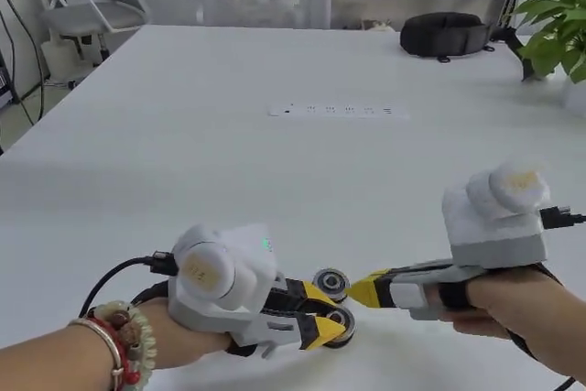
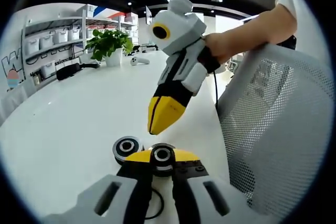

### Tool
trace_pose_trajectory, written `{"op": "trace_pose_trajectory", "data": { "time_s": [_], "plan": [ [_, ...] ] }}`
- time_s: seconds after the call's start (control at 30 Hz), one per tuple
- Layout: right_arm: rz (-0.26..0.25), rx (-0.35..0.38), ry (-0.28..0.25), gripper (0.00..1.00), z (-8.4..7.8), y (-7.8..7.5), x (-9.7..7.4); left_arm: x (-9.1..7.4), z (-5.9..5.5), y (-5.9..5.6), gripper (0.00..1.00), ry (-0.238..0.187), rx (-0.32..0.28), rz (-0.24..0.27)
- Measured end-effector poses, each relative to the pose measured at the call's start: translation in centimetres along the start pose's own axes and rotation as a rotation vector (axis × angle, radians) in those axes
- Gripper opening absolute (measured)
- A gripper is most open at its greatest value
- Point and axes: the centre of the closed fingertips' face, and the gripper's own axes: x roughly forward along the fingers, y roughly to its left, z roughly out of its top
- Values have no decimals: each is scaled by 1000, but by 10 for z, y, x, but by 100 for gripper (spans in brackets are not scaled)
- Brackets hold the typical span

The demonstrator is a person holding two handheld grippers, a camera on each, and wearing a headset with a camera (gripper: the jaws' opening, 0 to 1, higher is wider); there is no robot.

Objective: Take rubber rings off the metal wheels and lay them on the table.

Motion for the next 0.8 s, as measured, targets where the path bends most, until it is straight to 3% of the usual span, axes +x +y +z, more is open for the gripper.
{"op": "trace_pose_trajectory", "data": {
  "time_s": [0.27, 0.33, 0.57, 0.8],
  "plan": [
    [10, -169, 127, 0, -23, 6, 8, 0, 0, 0, 8, -1, 4, -4],
    [28, -190, 133, 5, -25, 11, 10, 0, 0, 0, 8, -1, 4, -5],
    [43, -272, 96, 22, -20, 20, 17, -1, 0, -1, 8, -4, 3, -8],
    [26, -352, 74, 24, -16, 21, 24, -1, 0, 0, 8, -6, 3, -9]
  ]
}}
